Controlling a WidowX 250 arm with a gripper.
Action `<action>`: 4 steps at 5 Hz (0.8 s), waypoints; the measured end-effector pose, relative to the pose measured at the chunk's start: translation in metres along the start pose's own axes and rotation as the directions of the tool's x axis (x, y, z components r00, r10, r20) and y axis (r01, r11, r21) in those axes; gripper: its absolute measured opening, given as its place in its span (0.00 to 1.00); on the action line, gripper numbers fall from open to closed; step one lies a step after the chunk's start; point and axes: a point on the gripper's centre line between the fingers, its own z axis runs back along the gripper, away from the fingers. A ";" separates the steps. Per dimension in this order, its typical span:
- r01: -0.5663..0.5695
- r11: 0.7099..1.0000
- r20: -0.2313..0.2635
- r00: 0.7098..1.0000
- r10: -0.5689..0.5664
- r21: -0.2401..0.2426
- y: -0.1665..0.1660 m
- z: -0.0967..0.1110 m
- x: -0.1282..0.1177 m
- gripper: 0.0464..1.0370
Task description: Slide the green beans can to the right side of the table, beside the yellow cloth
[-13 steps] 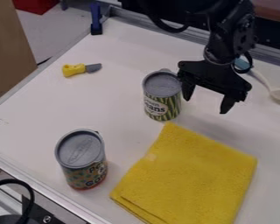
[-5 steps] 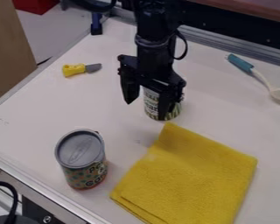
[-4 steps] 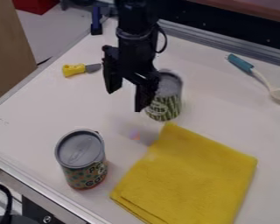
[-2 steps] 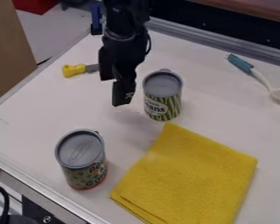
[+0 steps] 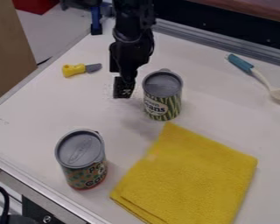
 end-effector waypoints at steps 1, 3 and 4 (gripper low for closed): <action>0.059 0.998 0.008 0.998 -0.058 -0.025 0.008 -0.004 0.011 0.96; 0.205 0.976 -0.013 0.978 -0.206 -0.081 0.007 -0.007 0.028 0.96; 0.279 0.949 0.007 0.960 -0.281 -0.144 -0.004 -0.010 0.038 0.96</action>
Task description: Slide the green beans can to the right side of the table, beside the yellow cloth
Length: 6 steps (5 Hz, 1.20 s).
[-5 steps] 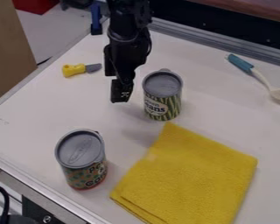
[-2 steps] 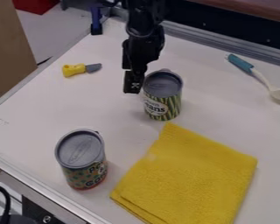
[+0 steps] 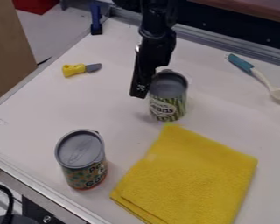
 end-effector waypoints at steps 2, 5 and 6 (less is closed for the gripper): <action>0.092 0.995 0.038 0.995 -0.091 -0.023 -0.012 0.007 0.027 0.96; 0.156 0.987 0.112 0.982 -0.150 -0.044 -0.023 0.003 0.080 0.96; 0.158 0.986 0.126 0.981 -0.151 -0.048 -0.029 0.008 0.097 0.96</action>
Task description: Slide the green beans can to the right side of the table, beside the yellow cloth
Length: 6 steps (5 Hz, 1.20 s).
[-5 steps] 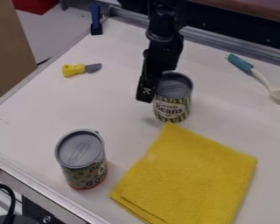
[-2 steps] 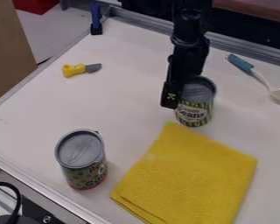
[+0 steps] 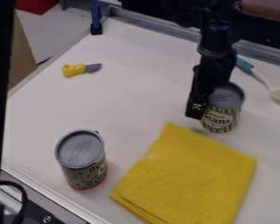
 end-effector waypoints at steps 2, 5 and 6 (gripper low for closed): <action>-0.038 0.999 0.068 0.997 0.039 -0.013 -0.007 0.008 0.041 0.96; -0.003 1.000 0.091 0.996 0.004 -0.015 -0.013 0.002 0.076 0.96; -0.012 0.999 0.117 0.993 0.016 -0.033 -0.016 -0.003 0.073 0.96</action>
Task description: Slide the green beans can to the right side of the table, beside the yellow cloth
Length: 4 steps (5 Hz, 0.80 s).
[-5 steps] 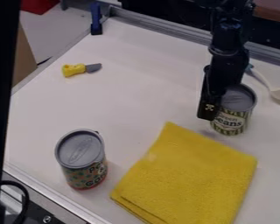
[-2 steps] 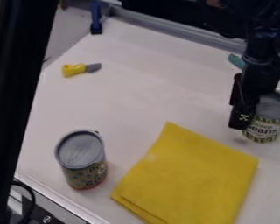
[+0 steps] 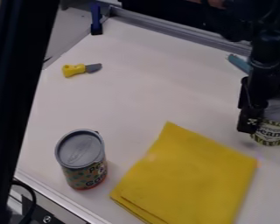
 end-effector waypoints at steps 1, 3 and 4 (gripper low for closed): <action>-0.055 0.998 0.010 0.998 0.055 0.009 0.001 0.003 -0.023 0.96; -0.519 0.845 0.050 0.854 0.517 0.130 0.030 0.032 -0.087 0.96; -0.691 0.687 0.091 0.717 0.691 0.226 0.045 0.046 -0.107 0.96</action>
